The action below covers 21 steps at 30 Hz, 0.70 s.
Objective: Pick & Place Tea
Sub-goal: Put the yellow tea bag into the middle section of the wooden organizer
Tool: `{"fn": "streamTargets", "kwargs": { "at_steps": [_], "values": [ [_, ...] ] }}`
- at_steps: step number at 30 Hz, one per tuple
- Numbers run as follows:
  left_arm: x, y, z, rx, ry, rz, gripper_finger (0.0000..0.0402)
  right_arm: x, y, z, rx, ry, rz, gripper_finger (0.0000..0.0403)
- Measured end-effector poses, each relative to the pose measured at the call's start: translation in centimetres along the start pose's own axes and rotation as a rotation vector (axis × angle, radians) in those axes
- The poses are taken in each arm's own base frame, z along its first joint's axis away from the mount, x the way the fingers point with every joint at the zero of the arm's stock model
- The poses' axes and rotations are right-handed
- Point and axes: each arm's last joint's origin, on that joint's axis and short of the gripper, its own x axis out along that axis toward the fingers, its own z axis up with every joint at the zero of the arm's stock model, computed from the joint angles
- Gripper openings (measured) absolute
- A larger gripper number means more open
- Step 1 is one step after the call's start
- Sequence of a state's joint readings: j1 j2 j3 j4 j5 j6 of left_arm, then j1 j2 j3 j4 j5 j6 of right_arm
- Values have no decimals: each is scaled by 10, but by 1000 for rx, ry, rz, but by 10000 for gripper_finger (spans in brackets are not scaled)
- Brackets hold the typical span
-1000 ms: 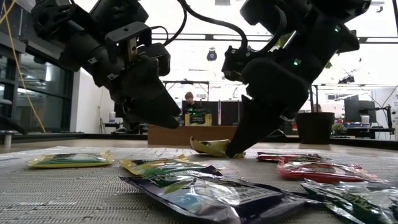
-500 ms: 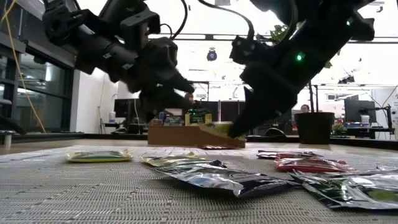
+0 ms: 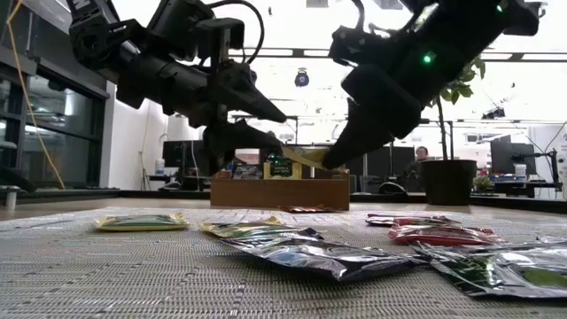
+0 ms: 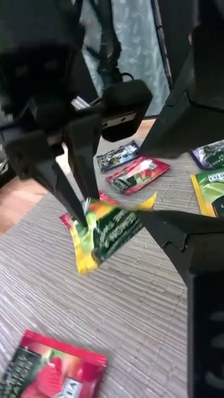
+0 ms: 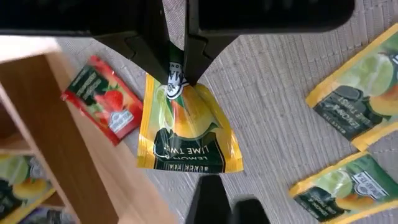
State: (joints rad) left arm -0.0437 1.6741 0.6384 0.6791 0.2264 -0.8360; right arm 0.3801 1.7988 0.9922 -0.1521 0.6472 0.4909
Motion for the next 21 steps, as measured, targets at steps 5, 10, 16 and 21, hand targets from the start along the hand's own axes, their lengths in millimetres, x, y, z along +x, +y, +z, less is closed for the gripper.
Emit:
{"fn": "streamTargets", "kwargs": {
  "at_steps": [5, 10, 16, 21],
  "values": [
    [0, 0, 1, -50, -43, 29, 146, -4, 3, 12, -62, -14, 1, 18],
    [0, 1, 2, -92, -68, 47, 146, -6, 3, 16, -88, -15, -24, 18],
    [0, 1, 3, -126, -88, 64, 146, -6, 3, 17, -91, -10, -23, 18],
    [0, 2, 3, -133, -108, 81, 146, -7, 4, 16, -77, 11, 2, 18]
  ]
}}
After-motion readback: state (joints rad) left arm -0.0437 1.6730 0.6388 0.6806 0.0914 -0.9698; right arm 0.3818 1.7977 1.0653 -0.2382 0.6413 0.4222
